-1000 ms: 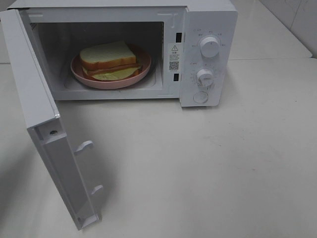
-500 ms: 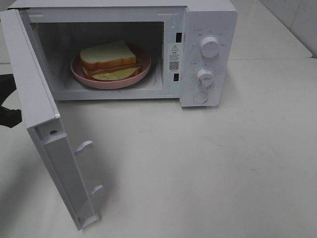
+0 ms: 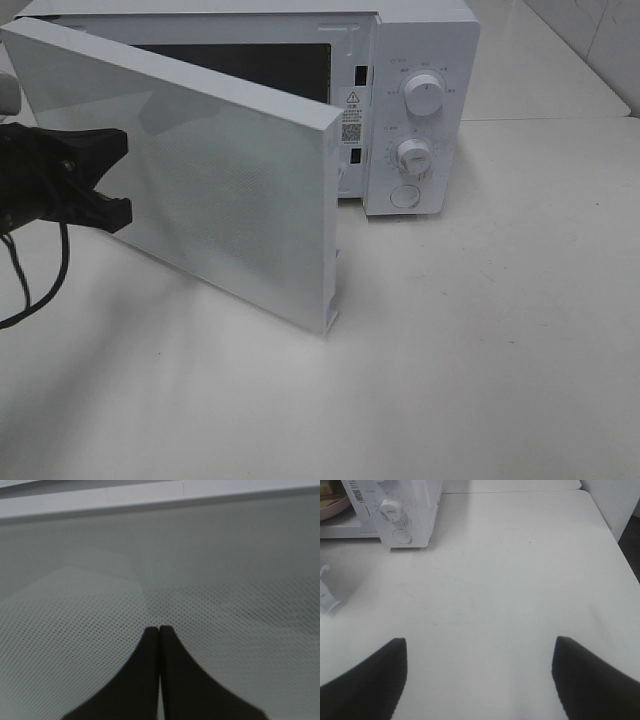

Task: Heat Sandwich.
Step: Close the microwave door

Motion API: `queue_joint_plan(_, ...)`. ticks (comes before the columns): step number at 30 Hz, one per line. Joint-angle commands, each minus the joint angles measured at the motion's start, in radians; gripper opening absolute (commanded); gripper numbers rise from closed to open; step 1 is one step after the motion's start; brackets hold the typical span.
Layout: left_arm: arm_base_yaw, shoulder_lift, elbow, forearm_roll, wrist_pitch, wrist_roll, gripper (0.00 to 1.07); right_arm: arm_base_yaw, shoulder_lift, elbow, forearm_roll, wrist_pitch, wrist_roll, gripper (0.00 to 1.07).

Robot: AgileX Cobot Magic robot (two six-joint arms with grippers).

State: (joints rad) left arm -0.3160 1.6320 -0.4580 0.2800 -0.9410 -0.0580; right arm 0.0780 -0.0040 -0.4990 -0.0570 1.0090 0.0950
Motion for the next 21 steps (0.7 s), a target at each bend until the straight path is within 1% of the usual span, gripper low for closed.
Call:
queue_joint_plan(1, -0.062, 0.035, -0.049, -0.119, -0.017, 0.029, 0.00, -0.008, -0.027, 0.000, -0.001, -0.014, 0.008, 0.76)
queue_joint_plan(2, -0.079, 0.044, -0.059, -0.147, -0.017, 0.044, 0.00, -0.008, -0.027, 0.000, -0.001, -0.014, 0.008, 0.76)
queue_joint_plan(3, -0.079, 0.044, -0.059, -0.147, -0.017, 0.044, 0.00, -0.008, -0.027, 0.000, -0.001, -0.014, 0.008, 0.76)
queue_joint_plan(4, -0.099, 0.057, -0.073, -0.180, -0.017, 0.058, 0.00, -0.008, -0.027, 0.000, -0.001, -0.014, 0.008, 0.76)
queue_joint_plan(5, -0.137, 0.081, -0.098, -0.235, -0.017, 0.080, 0.00, -0.008, -0.027, 0.000, -0.001, -0.014, 0.008, 0.76)
queue_joint_plan(6, -0.156, 0.095, -0.112, -0.262, -0.017, 0.095, 0.00, -0.008, -0.027, 0.000, -0.001, -0.014, 0.008, 0.76)
queue_joint_plan(7, -0.174, 0.110, -0.126, -0.285, -0.017, 0.103, 0.00, -0.008, -0.027, 0.000, -0.001, -0.014, 0.008, 0.76)
queue_joint_plan(8, -0.174, 0.110, -0.126, -0.285, -0.017, 0.103, 0.00, -0.008, -0.027, 0.000, -0.001, -0.014, 0.008, 0.76)
queue_joint_plan(11, -0.234, 0.160, -0.178, -0.366, -0.014, 0.140, 0.00, -0.008, -0.027, 0.000, -0.001, -0.014, 0.008, 0.76)
queue_joint_plan(12, -0.234, 0.160, -0.178, -0.366, -0.014, 0.140, 0.00, -0.008, -0.027, 0.000, -0.001, -0.014, 0.008, 0.76)
queue_joint_plan(13, -0.246, 0.171, -0.188, -0.385, -0.013, 0.149, 0.00, -0.008, -0.027, 0.000, -0.001, -0.014, 0.008, 0.76)
queue_joint_plan(14, -0.273, 0.193, -0.211, -0.425, -0.013, 0.163, 0.00, -0.008, -0.027, 0.000, -0.001, -0.014, 0.008, 0.76)
queue_joint_plan(16, -0.296, 0.210, -0.236, -0.465, -0.011, 0.176, 0.00, -0.008, -0.027, 0.000, -0.001, -0.014, 0.008, 0.76)
queue_joint_plan(17, -0.296, 0.210, -0.236, -0.465, -0.011, 0.176, 0.00, -0.008, -0.027, 0.000, -0.001, -0.014, 0.008, 0.76)
queue_joint_plan(18, -0.313, 0.226, -0.263, -0.497, 0.004, 0.180, 0.00, -0.008, -0.027, 0.000, -0.001, -0.014, 0.008, 0.76)
queue_joint_plan(21, -0.329, 0.248, -0.303, -0.526, 0.020, 0.180, 0.00, -0.008, -0.027, 0.000, -0.001, -0.014, 0.008, 0.76)
